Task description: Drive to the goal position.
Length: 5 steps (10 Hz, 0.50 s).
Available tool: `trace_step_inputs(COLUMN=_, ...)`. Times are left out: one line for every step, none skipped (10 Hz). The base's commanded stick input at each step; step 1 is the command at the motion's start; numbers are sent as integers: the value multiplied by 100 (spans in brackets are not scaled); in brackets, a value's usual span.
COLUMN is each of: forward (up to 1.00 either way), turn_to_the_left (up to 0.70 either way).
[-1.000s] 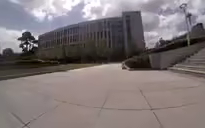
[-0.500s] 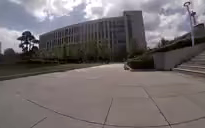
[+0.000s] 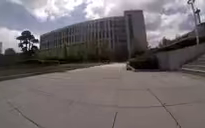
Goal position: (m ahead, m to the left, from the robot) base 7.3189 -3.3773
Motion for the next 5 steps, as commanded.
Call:
trace_step_inputs(forward=70, turn_to_the_left=0)
trace_step_inputs(forward=70, turn_to_the_left=0)
trace_step_inputs(forward=70, turn_to_the_left=0)
trace_step_inputs(forward=70, turn_to_the_left=0)
trace_step_inputs(forward=70, turn_to_the_left=-7)
